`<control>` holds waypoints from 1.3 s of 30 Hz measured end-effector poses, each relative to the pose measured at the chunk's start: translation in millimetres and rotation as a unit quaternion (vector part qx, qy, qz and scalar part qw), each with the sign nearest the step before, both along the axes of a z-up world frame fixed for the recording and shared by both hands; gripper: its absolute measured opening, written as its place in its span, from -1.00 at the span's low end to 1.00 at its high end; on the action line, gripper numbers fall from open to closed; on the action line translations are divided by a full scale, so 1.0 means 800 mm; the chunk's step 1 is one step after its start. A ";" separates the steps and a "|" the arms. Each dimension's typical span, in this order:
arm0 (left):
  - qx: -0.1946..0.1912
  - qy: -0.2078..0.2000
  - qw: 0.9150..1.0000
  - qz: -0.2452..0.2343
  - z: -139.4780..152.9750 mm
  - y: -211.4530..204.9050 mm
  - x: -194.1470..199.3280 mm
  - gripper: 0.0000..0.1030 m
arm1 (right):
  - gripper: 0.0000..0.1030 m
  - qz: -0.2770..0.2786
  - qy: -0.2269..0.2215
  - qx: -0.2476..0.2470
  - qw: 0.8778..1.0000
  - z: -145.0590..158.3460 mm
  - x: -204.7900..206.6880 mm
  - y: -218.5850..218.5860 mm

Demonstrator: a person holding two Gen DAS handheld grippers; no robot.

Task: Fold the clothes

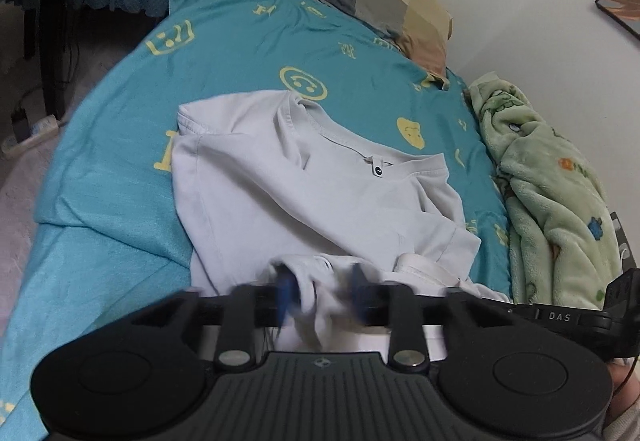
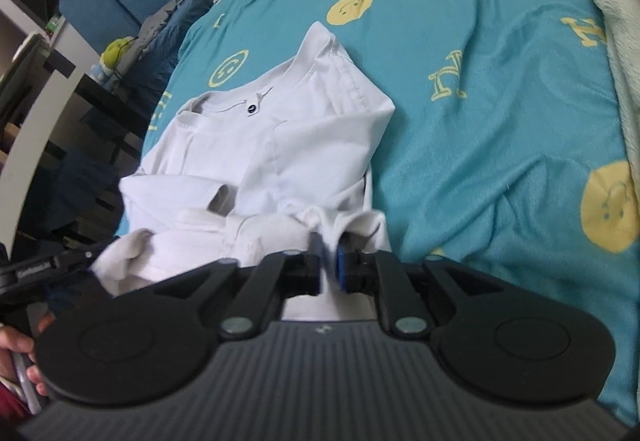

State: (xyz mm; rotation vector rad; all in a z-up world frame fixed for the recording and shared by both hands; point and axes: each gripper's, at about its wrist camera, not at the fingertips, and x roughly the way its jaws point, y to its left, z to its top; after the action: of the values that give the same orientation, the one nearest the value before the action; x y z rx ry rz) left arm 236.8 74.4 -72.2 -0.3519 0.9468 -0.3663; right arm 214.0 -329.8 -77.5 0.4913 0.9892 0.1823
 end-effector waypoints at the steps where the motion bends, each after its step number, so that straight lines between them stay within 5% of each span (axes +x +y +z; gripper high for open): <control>1: 0.011 -0.008 1.000 0.002 0.010 -0.001 -0.010 0.15 | -0.07 -0.001 -0.005 0.001 1.000 0.008 -0.008 0.001; 3: 0.008 -0.007 1.000 0.002 0.026 0.001 -0.038 0.15 | 0.27 -0.002 -0.016 0.003 1.000 0.024 -0.025 0.002; 9: -0.048 0.037 0.997 0.043 0.029 0.027 -0.131 0.32 | 0.27 -0.047 -0.028 0.053 0.997 0.060 -0.107 0.002; 16: -0.147 0.119 0.980 0.069 -0.014 0.041 -0.207 0.34 | 0.28 -0.141 0.037 0.193 0.970 0.018 -0.200 0.001; 23: -0.192 0.184 0.960 0.088 -0.059 0.039 -0.213 0.36 | 0.27 -0.224 0.110 0.264 0.932 -0.033 -0.239 0.003; 33: -0.239 0.220 0.937 0.128 -0.102 0.037 -0.192 0.32 | 0.27 -0.256 0.141 0.278 0.915 -0.081 -0.206 -0.003; 35: -0.245 0.217 0.935 0.136 -0.104 0.038 -0.193 0.28 | 0.10 -0.256 0.128 0.272 0.919 -0.076 -0.204 -0.005; 37: -0.242 0.212 0.935 0.149 -0.103 0.042 -0.195 -0.02 | -0.58 -0.253 0.109 0.269 0.923 -0.070 -0.205 -0.007; 39: -0.237 0.210 0.935 0.158 -0.102 0.044 -0.196 -0.22 | -0.68 -0.248 0.092 0.270 0.926 -0.062 -0.206 -0.008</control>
State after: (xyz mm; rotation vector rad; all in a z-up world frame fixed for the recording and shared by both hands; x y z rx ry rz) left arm 80.3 109.9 -154.1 -1.0448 1.1907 -0.2213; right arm 48.9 -336.5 -126.9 1.2677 0.9607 -0.0546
